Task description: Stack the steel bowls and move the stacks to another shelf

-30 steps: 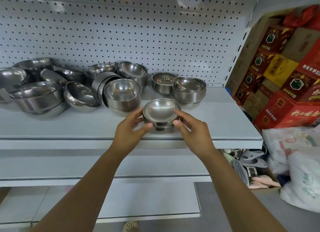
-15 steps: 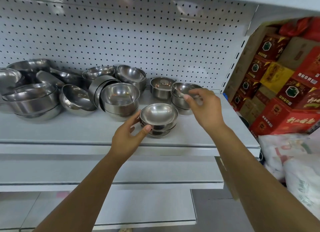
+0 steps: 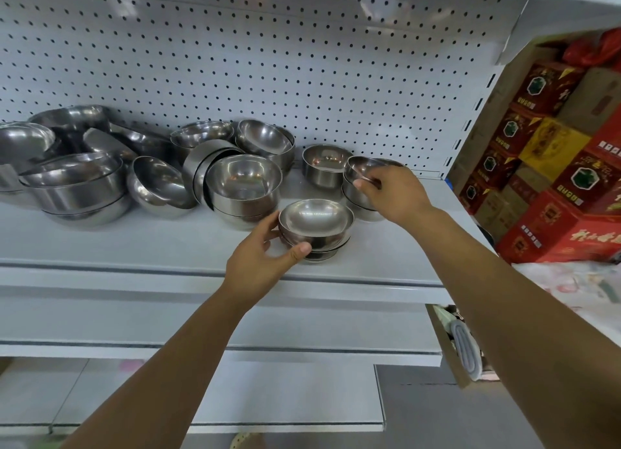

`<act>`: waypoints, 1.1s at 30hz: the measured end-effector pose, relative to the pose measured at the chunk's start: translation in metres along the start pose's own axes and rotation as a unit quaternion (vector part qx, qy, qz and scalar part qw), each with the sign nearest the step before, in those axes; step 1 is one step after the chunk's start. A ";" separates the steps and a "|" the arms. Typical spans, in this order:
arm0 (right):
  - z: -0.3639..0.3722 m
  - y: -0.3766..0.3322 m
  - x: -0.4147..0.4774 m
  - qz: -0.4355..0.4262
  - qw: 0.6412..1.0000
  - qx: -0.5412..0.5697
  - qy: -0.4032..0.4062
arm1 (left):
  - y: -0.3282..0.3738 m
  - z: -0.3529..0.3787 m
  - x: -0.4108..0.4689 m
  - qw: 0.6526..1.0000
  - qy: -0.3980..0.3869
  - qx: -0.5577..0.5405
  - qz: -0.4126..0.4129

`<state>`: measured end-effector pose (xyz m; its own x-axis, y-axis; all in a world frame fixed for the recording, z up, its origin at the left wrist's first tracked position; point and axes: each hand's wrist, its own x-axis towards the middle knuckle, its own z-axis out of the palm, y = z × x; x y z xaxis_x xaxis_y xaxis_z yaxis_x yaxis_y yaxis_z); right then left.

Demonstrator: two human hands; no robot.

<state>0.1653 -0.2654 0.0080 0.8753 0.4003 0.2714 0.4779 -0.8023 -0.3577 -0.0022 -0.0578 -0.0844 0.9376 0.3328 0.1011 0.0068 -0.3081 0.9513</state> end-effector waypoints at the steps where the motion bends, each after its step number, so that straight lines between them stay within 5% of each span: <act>1: 0.000 0.000 0.000 0.000 1.000 0.006 0.003 | 0.000 0.000 0.000 1.000 0.001 0.010 -0.005; 33: -0.001 0.003 -0.014 0.003 0.970 0.211 0.120 | -0.002 -0.001 0.000 0.999 -0.004 0.028 0.032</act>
<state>0.1547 -0.2737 0.0043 0.8595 0.2408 0.4509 0.5056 -0.5308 -0.6802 -0.0025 -0.0559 -0.0856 0.9396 0.3035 0.1582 -0.0335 -0.3784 0.9250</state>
